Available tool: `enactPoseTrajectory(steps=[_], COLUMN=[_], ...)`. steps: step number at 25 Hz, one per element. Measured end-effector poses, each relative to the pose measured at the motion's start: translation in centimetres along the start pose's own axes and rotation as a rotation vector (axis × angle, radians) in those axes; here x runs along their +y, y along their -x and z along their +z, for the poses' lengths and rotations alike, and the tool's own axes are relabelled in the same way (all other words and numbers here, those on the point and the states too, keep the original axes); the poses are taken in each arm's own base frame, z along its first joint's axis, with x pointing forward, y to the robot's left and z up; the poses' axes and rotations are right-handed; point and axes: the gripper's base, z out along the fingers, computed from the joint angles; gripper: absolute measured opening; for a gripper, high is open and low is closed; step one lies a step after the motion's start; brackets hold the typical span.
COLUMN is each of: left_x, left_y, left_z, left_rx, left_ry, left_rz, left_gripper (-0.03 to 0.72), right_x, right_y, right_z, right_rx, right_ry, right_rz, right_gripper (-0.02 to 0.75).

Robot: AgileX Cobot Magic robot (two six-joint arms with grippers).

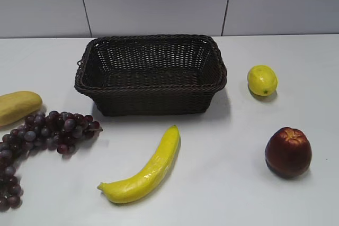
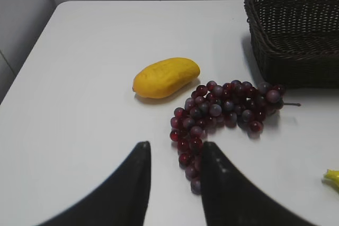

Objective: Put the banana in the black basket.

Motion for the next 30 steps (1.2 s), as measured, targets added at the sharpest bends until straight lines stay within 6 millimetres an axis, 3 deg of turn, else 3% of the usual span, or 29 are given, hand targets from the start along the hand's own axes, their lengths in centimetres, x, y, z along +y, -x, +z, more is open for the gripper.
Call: enactPoseTrajectory(steps=[30], left_x=[0.00], left_y=[0.00], left_z=[0.00], left_rx=[0.000], left_ry=[0.000], left_rz=[0.000], left_gripper=[0.290], right_x=[0.00], right_y=[0.00], right_z=[0.00], right_rx=[0.000], right_ry=[0.000], right_rz=[0.000], right_gripper=[0.571])
